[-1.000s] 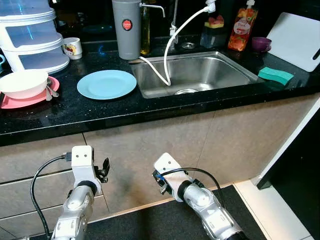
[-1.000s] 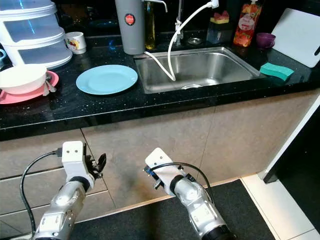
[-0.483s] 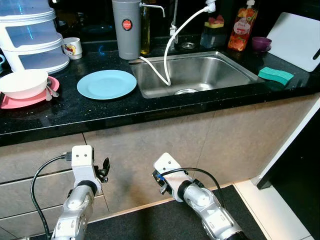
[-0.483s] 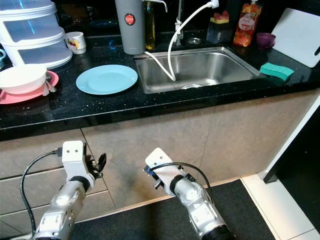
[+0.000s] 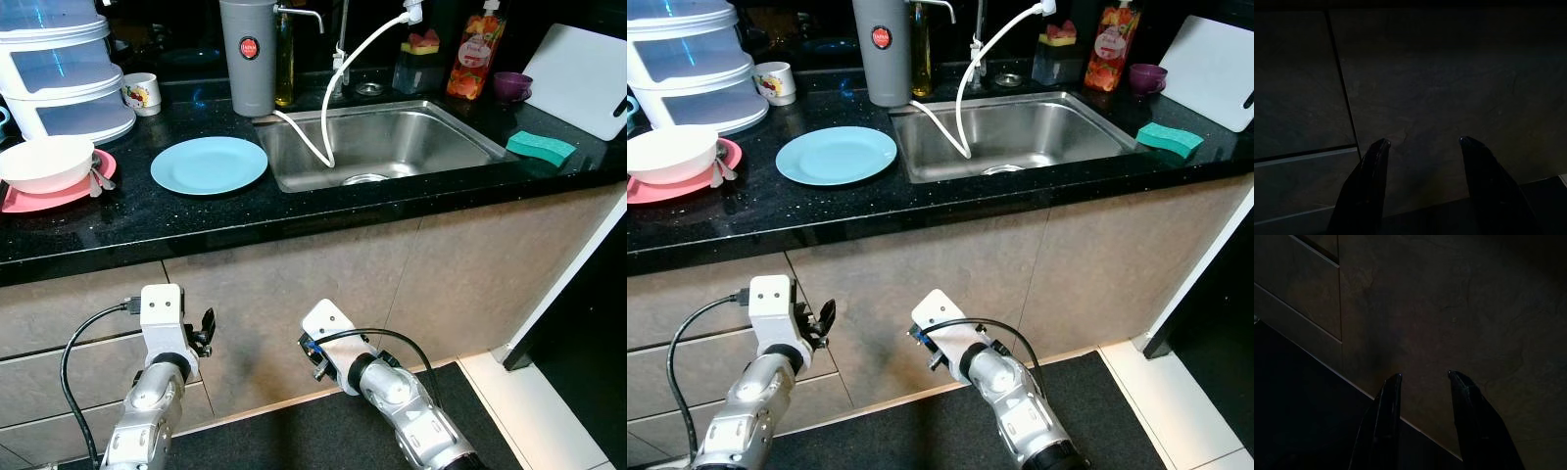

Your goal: Kitchen organization

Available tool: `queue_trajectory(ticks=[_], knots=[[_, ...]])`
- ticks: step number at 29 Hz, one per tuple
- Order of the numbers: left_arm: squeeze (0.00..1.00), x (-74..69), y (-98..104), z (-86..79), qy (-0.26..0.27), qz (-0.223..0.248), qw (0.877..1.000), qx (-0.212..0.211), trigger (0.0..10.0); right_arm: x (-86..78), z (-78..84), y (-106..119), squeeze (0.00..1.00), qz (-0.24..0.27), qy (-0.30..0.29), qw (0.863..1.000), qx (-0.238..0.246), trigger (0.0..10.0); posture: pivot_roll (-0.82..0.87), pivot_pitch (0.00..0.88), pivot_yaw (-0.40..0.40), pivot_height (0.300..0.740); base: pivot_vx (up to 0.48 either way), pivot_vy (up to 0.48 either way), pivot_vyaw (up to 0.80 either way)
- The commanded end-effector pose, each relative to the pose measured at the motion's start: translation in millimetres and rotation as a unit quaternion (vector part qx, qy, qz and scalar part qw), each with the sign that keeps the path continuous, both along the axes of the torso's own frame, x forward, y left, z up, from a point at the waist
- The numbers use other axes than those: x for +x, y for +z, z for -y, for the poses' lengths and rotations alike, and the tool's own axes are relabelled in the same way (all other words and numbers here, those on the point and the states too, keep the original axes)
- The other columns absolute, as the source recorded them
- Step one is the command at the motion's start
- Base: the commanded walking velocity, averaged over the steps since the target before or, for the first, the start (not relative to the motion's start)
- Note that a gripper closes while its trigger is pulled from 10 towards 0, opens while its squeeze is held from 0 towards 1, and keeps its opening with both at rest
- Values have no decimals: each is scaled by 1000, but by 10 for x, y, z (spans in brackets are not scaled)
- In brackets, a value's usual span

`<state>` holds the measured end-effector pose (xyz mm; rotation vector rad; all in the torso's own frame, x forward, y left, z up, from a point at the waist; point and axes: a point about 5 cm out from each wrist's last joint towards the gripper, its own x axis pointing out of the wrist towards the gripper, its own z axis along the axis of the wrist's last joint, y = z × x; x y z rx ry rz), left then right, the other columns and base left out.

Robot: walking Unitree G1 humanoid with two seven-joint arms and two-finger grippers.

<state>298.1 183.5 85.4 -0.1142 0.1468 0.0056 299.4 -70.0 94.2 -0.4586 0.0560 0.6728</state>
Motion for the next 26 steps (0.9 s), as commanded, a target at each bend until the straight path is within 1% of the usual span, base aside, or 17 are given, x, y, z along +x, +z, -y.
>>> queue_trajectory(ticks=[1, 14, 17, 26], knots=[[0, -25, -54, -21, 2, -11, 1000, 1, 10000, -3, 19, -18, 0, -2, -2, 1000, 1, 10000, -50, 61, 21, 740, 0, 0, 0], [0, -50, -74, -4, -1, -13, 1000, 1, 10000, -34, 26, -35, 0, -2, -2, 1000, 1, 10000, -49, 53, 18, 740, 0, 0, 0], [0, -73, -84, -12, 0, -15, 1000, 1, 10000, -55, 21, -39, 0, -1, -1, 1000, 1, 10000, -49, 62, 19, 740, 0, 0, 0], [0, -85, -93, -5, 2, -18, 1000, -1, 10000, -68, 35, -34, 0, 0, 0, 1000, 1, 10000, -48, 77, 17, 740, 0, 0, 0]])
